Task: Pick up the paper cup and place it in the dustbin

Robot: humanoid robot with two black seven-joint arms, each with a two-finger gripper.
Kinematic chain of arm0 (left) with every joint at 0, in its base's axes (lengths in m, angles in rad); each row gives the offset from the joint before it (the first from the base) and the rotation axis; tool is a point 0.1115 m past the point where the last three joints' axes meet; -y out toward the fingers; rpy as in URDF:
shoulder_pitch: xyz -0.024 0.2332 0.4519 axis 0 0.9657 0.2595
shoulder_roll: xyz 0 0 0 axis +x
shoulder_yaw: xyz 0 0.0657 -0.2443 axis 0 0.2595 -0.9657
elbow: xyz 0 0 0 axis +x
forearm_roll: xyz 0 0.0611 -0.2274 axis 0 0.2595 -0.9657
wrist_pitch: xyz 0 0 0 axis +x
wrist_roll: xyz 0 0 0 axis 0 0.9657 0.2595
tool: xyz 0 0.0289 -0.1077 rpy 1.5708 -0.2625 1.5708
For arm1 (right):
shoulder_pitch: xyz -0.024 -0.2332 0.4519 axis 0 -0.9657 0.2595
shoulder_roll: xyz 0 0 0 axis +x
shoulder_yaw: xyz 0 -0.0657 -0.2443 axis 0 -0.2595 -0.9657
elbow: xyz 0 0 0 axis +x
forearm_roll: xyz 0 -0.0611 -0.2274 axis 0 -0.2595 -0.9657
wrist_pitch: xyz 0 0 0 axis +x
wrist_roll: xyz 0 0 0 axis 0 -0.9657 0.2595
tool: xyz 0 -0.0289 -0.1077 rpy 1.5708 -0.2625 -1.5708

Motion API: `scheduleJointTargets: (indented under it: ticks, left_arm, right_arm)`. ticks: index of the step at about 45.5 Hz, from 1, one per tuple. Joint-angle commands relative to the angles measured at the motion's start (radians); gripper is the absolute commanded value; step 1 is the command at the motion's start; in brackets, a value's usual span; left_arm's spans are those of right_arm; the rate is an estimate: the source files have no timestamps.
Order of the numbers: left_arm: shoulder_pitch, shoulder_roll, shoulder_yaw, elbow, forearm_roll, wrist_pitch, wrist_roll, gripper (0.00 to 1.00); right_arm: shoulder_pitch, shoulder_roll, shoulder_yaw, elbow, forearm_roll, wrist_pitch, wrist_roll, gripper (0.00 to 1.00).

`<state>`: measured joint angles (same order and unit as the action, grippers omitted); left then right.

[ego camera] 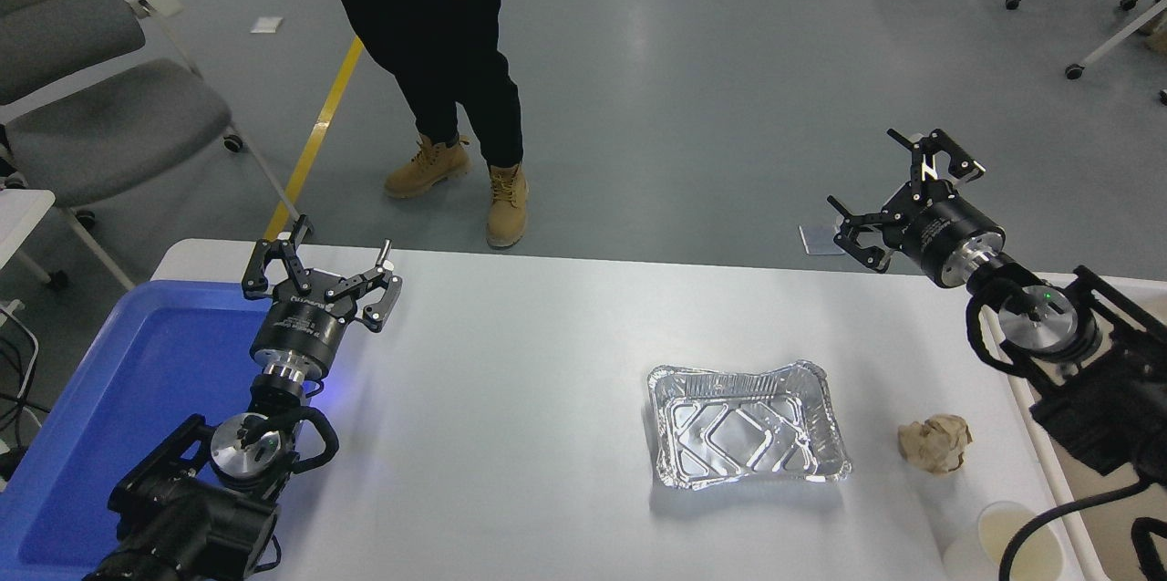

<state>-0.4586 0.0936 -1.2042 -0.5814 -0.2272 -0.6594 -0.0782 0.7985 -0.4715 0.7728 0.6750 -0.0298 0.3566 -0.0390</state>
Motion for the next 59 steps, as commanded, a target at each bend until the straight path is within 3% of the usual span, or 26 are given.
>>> scheduleJointTargets:
  ticks: [1,21,27,37,46,49,55,59]
  left_arm:
    - [0.000,0.000,0.000,0.000,0.000,0.000,0.000,0.99]
    - [0.000,0.000,0.002,0.000,0.002,0.000,0.000,0.99]
    - [0.000,0.000,0.003,0.000,0.002,0.000,0.000,0.99]
    - [0.000,0.000,0.002,0.000,0.002,0.000,0.000,0.99]
    - [0.000,0.000,0.002,0.000,0.002,0.000,0.000,0.99]
    - [0.000,0.000,0.002,0.000,0.002,0.000,0.000,0.99]
    - [0.000,0.000,0.002,0.000,0.002,0.000,0.000,0.99]
    - [0.000,0.000,0.002,0.000,0.000,0.001,0.000,0.99]
  right_arm:
    - [0.149,-0.141,-0.253,0.121,-0.035,-0.010,-0.001,1.00]
    - [0.789,-0.148,-1.208,0.242,-0.088,0.002,0.001,1.00]
    - [0.956,-0.139,-1.394,0.354,-0.113,0.016,0.002,1.00]
    - [1.200,-0.121,-1.659,0.592,-0.288,0.030,0.008,1.00]
    - [1.464,-0.084,-1.909,0.817,-0.306,0.054,0.014,1.00]
    - [1.553,-0.036,-1.988,0.885,-0.305,0.056,0.030,1.00]
    - [1.654,0.005,-2.046,1.005,-0.305,0.094,0.111,1.00]
    - [1.694,0.020,-2.057,1.038,-0.303,0.139,0.117,1.00]
